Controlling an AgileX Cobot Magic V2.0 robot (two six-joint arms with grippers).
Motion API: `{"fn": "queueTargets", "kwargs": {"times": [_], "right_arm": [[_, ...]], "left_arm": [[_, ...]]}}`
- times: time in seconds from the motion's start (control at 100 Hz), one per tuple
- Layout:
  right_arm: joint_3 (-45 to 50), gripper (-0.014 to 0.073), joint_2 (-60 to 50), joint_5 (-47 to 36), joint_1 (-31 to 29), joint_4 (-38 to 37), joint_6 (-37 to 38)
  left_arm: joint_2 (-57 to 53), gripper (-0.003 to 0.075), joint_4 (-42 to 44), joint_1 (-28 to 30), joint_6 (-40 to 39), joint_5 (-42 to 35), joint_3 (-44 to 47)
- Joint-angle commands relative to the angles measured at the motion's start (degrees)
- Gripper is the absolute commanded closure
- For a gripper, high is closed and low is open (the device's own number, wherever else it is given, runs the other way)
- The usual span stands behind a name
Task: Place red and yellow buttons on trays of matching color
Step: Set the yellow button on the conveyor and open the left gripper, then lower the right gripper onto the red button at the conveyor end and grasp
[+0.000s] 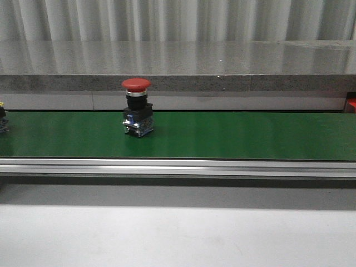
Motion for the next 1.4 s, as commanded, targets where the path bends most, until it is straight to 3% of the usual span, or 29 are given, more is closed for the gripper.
{"fn": "queueTargets", "kwargs": {"times": [0.0, 0.18, 0.44, 0.63, 0.7, 0.77, 0.92, 0.99, 1.14, 1.39], "right_arm": [[-1.89, 0.0662, -0.59, -4.01, 0.13, -0.17, -0.49], [-1.89, 0.0662, -0.59, -4.01, 0.13, -0.17, -0.49], [-1.89, 0.0662, -0.47, -4.07, 0.13, -0.17, -0.49], [-1.89, 0.0655, -0.47, -4.25, 0.13, -0.17, -0.49], [-1.89, 0.0603, -0.47, -4.12, 0.13, -0.17, -0.49], [-1.89, 0.0477, -0.47, -3.82, 0.13, -0.17, -0.49], [-1.89, 0.0059, -0.47, -4.02, 0.13, -0.17, -0.49], [-1.89, -0.0078, -0.47, -4.08, 0.13, 1.02, -0.49], [-1.89, -0.0024, -0.16, -3.89, 0.49, 6.32, -0.49], [-6.70, -0.0018, 8.80, 0.16, 7.37, 6.50, -1.05]], "left_arm": [[-5.47, 0.0118, -0.38, -0.15, -0.57, -4.05, 1.89], [-14.39, 0.0276, -0.16, -0.15, -0.67, -4.19, 9.23], [-20.93, 0.0741, -0.16, -0.15, -0.99, -6.30, 16.74], [-21.03, 0.0741, -0.36, -0.15, -0.99, -7.46, 17.49], [-21.03, 0.0741, -0.36, -0.15, -0.99, -7.46, 17.49], [-21.03, 0.0741, -0.36, -0.15, -0.99, -7.46, 17.49], [-21.03, 0.0741, -0.36, -0.15, -0.99, -7.46, 17.49], [-21.03, 0.0741, -0.36, -0.15, -0.99, -7.46, 17.49], [-21.03, 0.0741, -0.36, -0.15, -0.99, -7.46, 17.49], [-21.03, 0.0741, -0.36, -0.15, -0.99, -7.46, 17.49]]}}
